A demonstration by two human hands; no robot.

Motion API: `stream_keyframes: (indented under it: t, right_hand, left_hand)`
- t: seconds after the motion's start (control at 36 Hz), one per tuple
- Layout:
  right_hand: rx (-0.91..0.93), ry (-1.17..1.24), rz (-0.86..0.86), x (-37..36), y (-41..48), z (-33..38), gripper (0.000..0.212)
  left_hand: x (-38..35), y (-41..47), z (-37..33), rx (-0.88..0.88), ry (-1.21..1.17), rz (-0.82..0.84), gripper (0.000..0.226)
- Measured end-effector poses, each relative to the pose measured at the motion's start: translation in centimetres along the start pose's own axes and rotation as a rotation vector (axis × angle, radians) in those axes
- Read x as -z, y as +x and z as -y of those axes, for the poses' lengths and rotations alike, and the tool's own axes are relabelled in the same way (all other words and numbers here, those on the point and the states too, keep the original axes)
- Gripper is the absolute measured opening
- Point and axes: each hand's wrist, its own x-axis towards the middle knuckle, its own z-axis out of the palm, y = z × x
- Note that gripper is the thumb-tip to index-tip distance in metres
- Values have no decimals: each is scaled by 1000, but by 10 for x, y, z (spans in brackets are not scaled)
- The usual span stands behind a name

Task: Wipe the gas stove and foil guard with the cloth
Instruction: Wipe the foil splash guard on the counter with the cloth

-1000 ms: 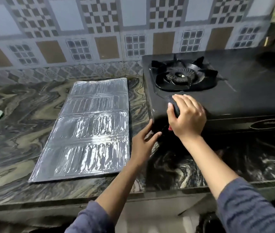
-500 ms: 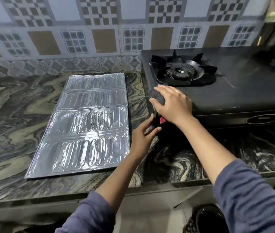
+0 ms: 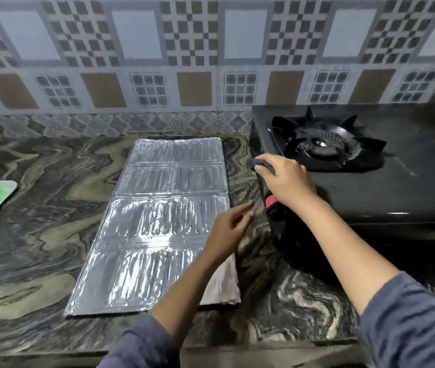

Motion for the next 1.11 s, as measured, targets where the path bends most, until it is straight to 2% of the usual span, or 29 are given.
stream_keyframes:
  t: [0.08, 0.22, 0.36, 0.47, 0.64, 0.75, 0.89, 1.11]
  right_hand:
    - [-28, -2, -47, -14, 21, 14, 27]
    - [-46, 63, -145, -55, 64, 45, 25]
    - [-146, 78, -154, -116, 113, 59, 29]
    - [-199, 130, -127, -175, 145, 47, 24]
    - [-294, 28, -110, -225, 177, 28, 30]
    - [-290, -15, -119, -247, 186, 15, 29]
    - [-286, -43, -151, -260, 187, 10, 31]
    - [-354, -93, -56, -270, 208, 9, 43]
  left_hand:
    - [47, 22, 16, 28, 85, 7, 35]
    - [139, 61, 49, 52, 409, -65, 39]
    - [216, 91, 90, 145, 641, -117, 43]
    - [255, 105, 120, 209, 747, -134, 45]
    - [277, 108, 148, 240, 865, -84, 56]
    - [277, 110, 154, 253, 883, -70, 58]
    - [274, 109, 158, 236, 920, -69, 57]
    - [273, 110, 162, 250, 941, -74, 63]
